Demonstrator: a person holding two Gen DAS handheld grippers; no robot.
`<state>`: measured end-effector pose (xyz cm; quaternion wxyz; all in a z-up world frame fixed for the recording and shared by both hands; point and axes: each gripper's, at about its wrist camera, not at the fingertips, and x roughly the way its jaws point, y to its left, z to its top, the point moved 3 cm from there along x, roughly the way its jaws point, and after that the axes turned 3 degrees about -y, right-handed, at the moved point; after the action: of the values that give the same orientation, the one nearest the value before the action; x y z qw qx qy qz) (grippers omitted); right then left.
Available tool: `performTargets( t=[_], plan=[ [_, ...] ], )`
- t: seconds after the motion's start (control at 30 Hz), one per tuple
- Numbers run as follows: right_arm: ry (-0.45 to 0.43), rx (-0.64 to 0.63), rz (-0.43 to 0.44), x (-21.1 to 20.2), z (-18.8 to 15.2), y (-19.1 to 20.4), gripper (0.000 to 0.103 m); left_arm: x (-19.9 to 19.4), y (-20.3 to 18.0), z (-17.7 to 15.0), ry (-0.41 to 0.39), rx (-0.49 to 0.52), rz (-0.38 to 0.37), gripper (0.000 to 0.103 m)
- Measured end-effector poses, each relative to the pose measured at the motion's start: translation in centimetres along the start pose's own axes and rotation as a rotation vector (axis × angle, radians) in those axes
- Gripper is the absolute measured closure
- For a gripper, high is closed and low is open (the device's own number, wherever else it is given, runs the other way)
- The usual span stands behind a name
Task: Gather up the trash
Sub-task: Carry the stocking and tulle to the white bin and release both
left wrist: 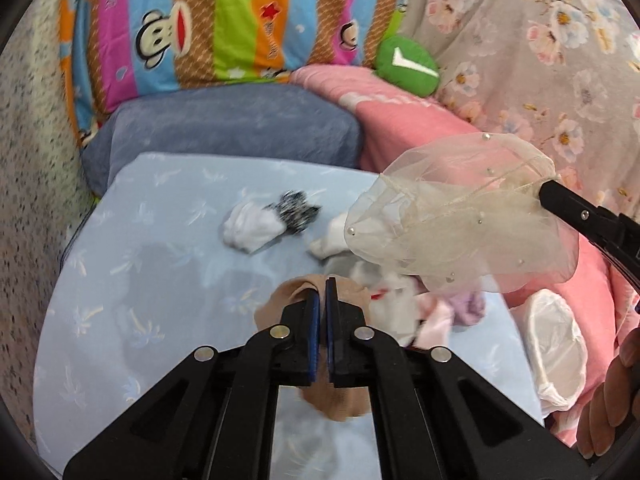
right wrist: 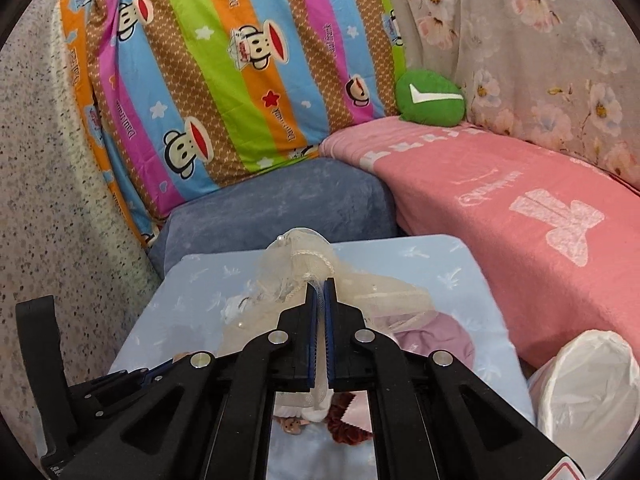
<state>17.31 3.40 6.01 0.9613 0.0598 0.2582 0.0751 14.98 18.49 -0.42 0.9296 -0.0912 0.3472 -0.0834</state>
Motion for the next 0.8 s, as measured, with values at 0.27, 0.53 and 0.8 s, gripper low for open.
performTargets(
  t=[0.27, 0.53, 0.8],
  plan=[
    [-0.095, 0.057, -0.088, -7.2, 1.8, -7.5, 0.1, -2.9, -8.3, 1.0, -0.06, 0.09, -0.093, 0.1],
    [-0.128, 0.139, -0.2, -12.9, 0.7, -16.6, 0.1, -4.0, -17.5, -0.3, -0.07, 0.216, -0.18, 0.1],
    [-0.118, 0.193, -0.291, -15.9, -1.9, -23.4, 0.1, -3.2, -25.0, -2.7, -0.042, 0.333, -0.247, 0.1]
  ],
)
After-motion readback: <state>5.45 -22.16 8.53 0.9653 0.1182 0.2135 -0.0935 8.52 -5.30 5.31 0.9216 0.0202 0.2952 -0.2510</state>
